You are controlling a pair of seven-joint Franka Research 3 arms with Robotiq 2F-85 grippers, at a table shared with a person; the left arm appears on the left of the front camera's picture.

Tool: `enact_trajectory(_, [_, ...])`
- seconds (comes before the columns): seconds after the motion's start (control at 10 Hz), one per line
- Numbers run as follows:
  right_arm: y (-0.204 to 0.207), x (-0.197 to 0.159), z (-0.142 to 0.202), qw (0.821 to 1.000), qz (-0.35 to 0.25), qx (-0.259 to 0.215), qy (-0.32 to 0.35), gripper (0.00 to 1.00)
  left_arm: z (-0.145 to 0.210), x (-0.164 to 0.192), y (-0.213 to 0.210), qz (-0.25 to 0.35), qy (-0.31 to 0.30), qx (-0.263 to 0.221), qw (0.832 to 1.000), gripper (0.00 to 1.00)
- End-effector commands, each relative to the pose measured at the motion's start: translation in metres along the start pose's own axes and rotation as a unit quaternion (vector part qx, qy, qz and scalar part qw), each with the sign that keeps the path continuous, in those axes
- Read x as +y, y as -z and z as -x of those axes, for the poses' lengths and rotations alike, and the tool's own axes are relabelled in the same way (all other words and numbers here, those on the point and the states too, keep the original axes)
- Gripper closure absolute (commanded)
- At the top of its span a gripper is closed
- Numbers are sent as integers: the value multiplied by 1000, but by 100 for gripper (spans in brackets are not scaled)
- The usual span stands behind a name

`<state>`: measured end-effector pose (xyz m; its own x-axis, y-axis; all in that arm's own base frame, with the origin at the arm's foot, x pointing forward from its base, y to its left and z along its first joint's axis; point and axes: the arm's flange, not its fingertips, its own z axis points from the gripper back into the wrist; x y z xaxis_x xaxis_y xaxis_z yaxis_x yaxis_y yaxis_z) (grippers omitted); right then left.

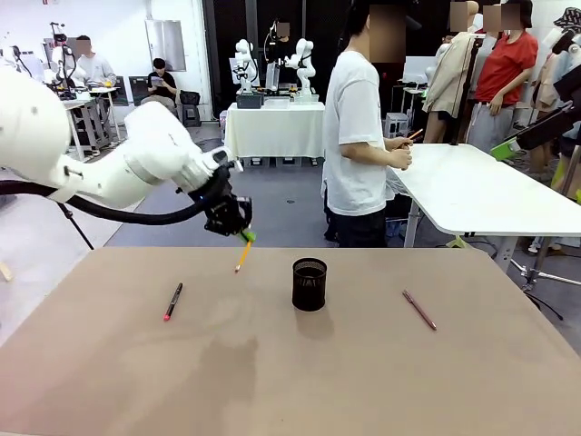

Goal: Place the pens into the pen holder.
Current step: Pick up a writing instrument from the table and place it into the Pen holder.

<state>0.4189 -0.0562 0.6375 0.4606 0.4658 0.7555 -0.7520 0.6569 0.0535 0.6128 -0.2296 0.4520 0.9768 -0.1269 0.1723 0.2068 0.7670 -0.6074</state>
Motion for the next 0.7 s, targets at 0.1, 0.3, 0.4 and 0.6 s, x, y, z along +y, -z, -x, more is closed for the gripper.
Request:
enact_trajectory(0.1, [0, 0, -2, 1000, -4, -9, -2, 0, 26, 30, -24, 157, 148, -27, 976, 100])
enact_trajectory(0.3, [0, 0, -2, 1000, -4, -9, -2, 0, 37, 19, -15, 184, 241, -79, 950, 100])
enact_trajectory(0.4, [0, 0, -2, 1000, -4, -9, -2, 0, 40, 15, -13, 176, 262, -85, 945, 100])
enact_trajectory(0.6, [0, 0, -2, 1000, -4, -9, -2, 0, 12, 15, -25, 152, 188, -63, 968, 100])
